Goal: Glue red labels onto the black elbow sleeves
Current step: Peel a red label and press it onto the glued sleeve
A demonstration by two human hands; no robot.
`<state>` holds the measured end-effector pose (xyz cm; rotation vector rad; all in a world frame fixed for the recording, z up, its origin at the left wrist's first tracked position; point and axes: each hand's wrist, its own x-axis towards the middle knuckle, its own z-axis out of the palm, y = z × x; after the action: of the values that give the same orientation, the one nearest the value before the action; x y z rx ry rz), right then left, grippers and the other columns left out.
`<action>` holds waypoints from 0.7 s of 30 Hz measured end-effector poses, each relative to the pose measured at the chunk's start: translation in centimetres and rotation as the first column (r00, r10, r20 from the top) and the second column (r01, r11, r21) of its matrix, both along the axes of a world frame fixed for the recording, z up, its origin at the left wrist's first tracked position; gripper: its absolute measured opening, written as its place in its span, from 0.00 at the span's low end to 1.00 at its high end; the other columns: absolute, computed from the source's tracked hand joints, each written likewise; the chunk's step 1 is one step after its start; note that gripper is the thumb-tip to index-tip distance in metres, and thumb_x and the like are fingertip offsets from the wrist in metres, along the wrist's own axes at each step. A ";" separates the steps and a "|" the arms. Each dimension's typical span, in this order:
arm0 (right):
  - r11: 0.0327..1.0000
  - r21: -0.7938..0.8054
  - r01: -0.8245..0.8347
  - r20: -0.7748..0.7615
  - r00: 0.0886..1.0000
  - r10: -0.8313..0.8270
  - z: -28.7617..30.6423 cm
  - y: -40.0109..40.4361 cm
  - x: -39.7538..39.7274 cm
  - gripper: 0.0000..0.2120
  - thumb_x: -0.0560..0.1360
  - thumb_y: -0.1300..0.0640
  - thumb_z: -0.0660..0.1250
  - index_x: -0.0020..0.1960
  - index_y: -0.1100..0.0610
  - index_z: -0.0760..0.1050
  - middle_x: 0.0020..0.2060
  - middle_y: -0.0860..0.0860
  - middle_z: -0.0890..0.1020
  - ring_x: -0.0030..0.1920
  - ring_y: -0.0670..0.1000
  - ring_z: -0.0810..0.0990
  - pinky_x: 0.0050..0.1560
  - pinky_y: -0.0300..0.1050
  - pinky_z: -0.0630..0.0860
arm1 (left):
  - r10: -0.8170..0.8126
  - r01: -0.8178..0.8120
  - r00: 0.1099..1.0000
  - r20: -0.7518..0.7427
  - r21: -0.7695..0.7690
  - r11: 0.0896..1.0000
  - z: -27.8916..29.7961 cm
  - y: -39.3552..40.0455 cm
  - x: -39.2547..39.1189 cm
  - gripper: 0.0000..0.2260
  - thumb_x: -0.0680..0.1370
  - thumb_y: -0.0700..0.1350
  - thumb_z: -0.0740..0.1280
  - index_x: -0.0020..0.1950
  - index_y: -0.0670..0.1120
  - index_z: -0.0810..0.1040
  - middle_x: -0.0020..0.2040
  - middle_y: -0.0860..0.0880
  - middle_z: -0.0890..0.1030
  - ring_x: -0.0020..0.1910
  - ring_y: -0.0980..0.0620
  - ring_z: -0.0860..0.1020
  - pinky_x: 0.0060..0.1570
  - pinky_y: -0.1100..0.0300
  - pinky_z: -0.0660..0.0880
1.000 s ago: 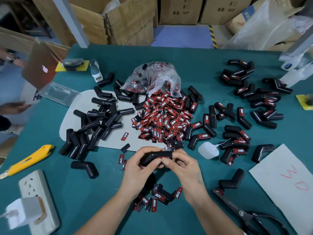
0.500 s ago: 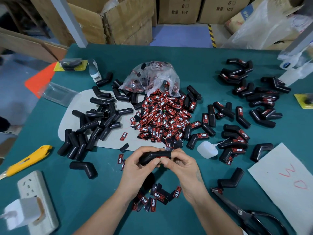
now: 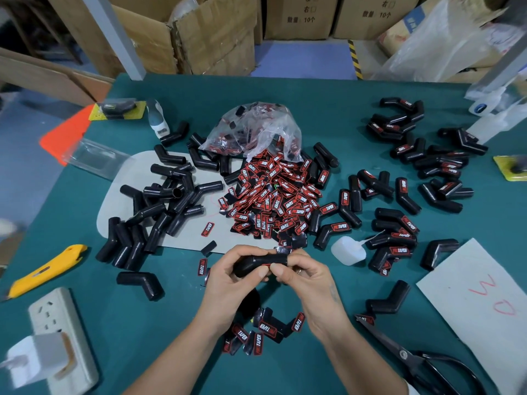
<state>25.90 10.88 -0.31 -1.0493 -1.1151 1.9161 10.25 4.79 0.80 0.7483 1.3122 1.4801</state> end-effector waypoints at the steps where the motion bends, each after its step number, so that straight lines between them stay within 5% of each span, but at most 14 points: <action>1: 1.000 -0.003 -0.001 -0.002 1.000 0.001 0.0 0.0 0.0 0.16 0.67 0.48 0.83 0.42 0.59 0.86 0.42 0.52 0.79 0.45 0.48 0.80 0.51 0.40 0.77 | -0.007 0.007 1.000 -0.004 0.003 1.000 -0.1 0.0 0.0 0.10 0.72 0.47 0.77 0.53 0.51 0.85 0.54 0.42 0.87 0.50 0.48 0.85 0.51 0.58 0.81; 10: 0.998 -0.057 0.021 0.009 1.000 -0.021 0.0 -0.2 -0.2 0.28 0.64 0.39 0.84 0.46 0.63 0.85 0.45 0.58 0.77 0.45 0.52 0.77 0.54 0.51 0.74 | 0.082 0.024 0.895 -0.438 0.232 0.972 -1.0 0.0 -0.4 0.08 0.78 0.44 0.73 0.52 0.56 0.80 0.58 0.52 0.78 0.62 0.47 0.78 0.65 0.59 0.72; 21: 0.983 -0.168 -0.073 -0.072 0.995 0.062 1.3 -0.2 0.0 0.24 0.66 0.39 0.83 0.51 0.57 0.87 0.47 0.55 0.85 0.50 0.49 0.84 0.54 0.45 0.82 | 0.173 0.139 0.690 -0.703 0.364 0.921 -1.9 0.3 -2.1 0.07 0.79 0.42 0.74 0.56 0.51 0.86 0.61 0.54 0.77 0.57 0.49 0.81 0.56 0.57 0.77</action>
<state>25.86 10.70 1.01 -1.0414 -0.9745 2.1149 8.11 5.11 -1.06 1.7394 1.5998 1.5357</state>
